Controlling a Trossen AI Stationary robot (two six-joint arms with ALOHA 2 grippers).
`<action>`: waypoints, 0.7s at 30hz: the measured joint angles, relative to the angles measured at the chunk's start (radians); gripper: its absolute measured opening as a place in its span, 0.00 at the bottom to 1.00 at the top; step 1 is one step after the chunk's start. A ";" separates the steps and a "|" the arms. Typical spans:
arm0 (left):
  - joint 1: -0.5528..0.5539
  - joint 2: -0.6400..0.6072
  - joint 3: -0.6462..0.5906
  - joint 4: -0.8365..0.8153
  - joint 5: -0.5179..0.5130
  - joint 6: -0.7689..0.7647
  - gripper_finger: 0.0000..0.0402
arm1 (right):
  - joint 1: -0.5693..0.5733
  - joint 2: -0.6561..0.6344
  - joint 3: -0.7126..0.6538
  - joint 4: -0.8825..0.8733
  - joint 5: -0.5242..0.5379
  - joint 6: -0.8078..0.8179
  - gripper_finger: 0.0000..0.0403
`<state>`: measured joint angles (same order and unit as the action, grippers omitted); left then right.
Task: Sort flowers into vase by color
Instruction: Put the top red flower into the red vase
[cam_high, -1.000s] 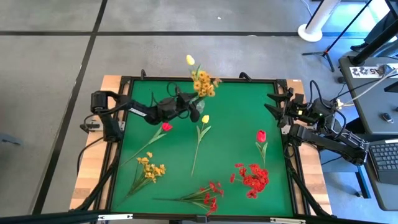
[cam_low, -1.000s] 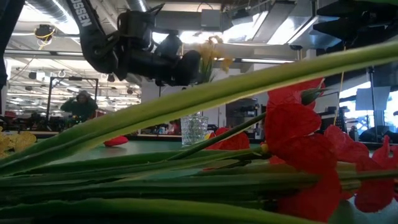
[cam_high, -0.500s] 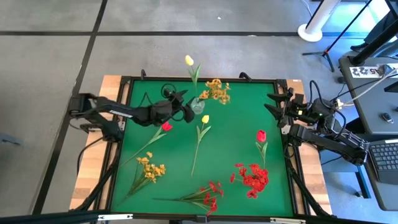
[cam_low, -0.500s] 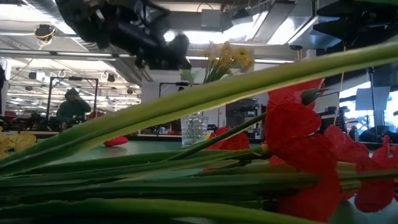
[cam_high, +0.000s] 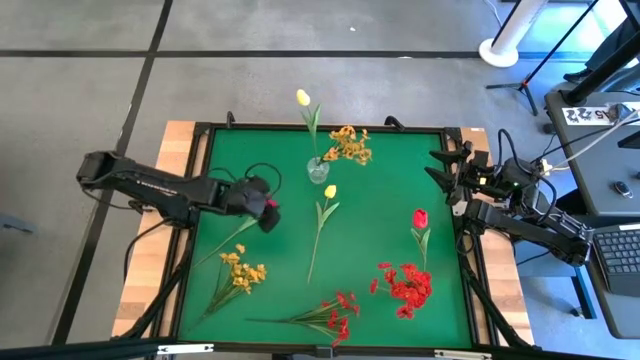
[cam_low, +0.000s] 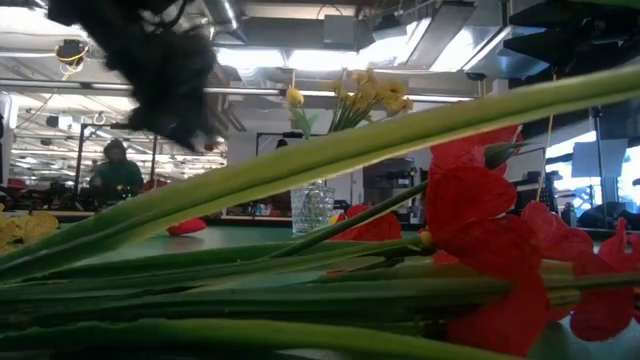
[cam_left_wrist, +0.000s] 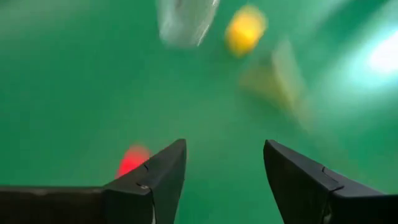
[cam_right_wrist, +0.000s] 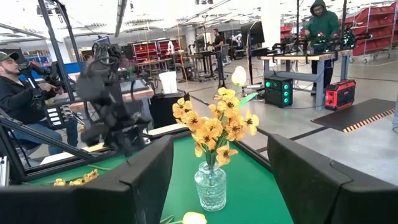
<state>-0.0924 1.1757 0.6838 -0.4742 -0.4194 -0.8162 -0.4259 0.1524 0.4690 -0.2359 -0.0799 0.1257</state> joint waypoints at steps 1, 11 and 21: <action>-0.010 0.002 0.000 -0.091 0.003 -0.043 0.51 | 0.000 0.000 0.000 0.000 0.000 0.000 0.64; -0.032 0.043 0.000 -0.407 0.267 -0.282 0.50 | 0.000 0.000 0.000 0.001 -0.003 0.001 0.64; -0.088 0.044 -0.001 -0.506 0.370 -0.296 0.50 | 0.000 0.000 0.000 0.000 -0.008 0.000 0.64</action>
<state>-0.1801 1.2197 0.6828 -0.9798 -0.0493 -1.1118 -0.4257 0.1522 0.4690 -0.2356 -0.0879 0.1261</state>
